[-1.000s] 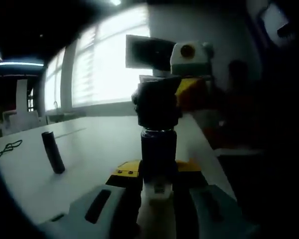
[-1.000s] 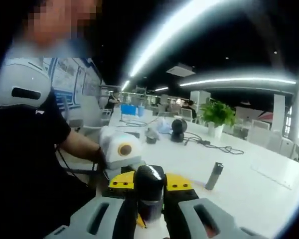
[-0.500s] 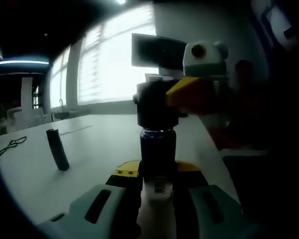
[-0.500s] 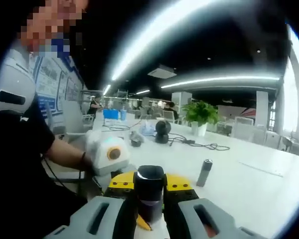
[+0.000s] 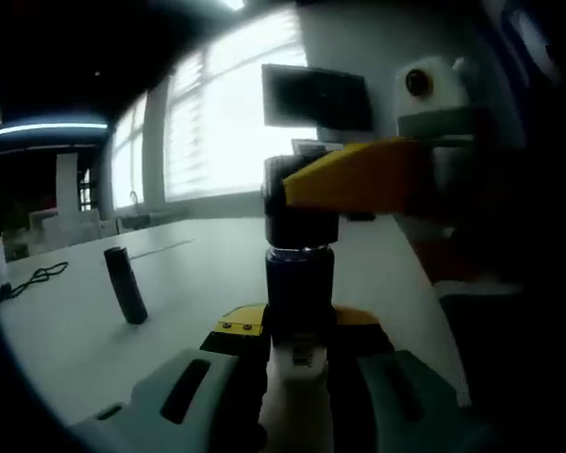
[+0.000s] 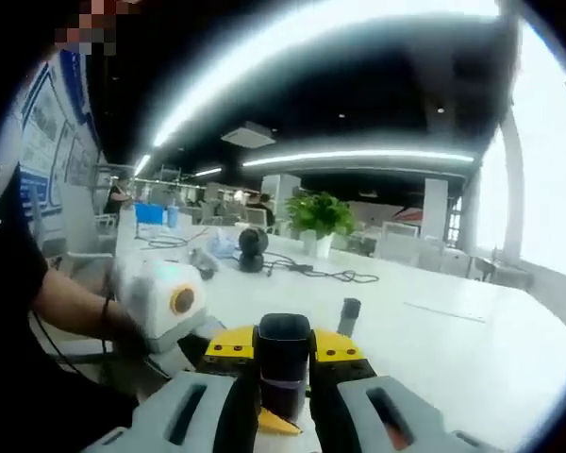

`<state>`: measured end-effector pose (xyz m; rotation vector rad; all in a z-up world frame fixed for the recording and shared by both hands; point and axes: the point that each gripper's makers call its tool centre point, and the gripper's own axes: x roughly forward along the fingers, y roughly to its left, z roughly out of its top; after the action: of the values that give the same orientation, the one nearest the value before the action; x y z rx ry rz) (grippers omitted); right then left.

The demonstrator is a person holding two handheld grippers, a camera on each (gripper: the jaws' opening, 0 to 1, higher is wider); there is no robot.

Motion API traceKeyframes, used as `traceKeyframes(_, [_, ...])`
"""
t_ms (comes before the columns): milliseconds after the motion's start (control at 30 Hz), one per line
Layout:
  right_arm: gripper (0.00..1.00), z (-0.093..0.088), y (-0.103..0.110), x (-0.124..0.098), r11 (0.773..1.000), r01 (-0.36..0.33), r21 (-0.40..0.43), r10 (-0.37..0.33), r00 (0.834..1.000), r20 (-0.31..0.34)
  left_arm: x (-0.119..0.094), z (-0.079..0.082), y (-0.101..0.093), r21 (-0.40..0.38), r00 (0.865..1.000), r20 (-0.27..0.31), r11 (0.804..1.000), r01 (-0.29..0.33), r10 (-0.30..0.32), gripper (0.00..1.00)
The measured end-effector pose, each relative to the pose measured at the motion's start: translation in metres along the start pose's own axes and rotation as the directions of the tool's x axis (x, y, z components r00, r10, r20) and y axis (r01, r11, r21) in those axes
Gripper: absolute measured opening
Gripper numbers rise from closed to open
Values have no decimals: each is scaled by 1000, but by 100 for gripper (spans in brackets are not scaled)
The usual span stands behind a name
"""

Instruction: Pick up cosmetic bottle twist off cap place on table pick up cap screw tight cap place on table

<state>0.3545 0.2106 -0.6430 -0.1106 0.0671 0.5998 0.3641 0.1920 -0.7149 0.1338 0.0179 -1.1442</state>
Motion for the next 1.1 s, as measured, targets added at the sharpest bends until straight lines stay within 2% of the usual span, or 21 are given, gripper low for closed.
traceKeyframes(67, [14,0,-3,-1,999,49,17,-50,998,24,0,0,0,1,1000,0,1000,-1,1,13])
traceKeyframes(167, [14,-1,-5,-3,993,91,75,-94,995,36,0,0,0,6,1000,2,1000,-4,4,13])
traceKeyframes(300, [14,-1,-8,-5,985,138,102,-143,989,48,0,0,0,7,1000,4,1000,-4,4,13])
traceKeyframes(467, [14,-1,-8,-4,982,155,110,-162,985,54,-1,0,0,5,1000,4,1000,-5,5,13])
traceKeyframes(700, [16,0,-6,-2,989,127,75,-132,989,65,-1,0,1,2,1000,7,1000,-5,5,13])
traceKeyframes(733, [21,1,-2,-1,993,99,67,-104,992,69,-1,0,1,2,1000,8,1000,-4,4,13])
traceKeyframes(767, [29,8,1,0,997,68,46,-73,990,117,-1,0,1,7,1000,10,1000,-3,3,13])
traceKeyframes(800, [36,10,1,-1,997,63,45,-69,988,135,-1,0,1,7,1000,10,1000,-2,2,13])
traceKeyframes(900, [33,11,0,-4,998,43,44,-49,989,139,-1,1,1,5,1000,12,1000,1,-1,13])
traceKeyframes(1000, [33,10,-3,-4,997,-13,72,2,989,146,-1,1,1,6,1000,14,1000,3,-3,13])
traceKeyframes(1100, [34,14,-9,-5,997,-55,57,45,983,178,-1,1,1,6,1000,16,1000,5,-5,13])
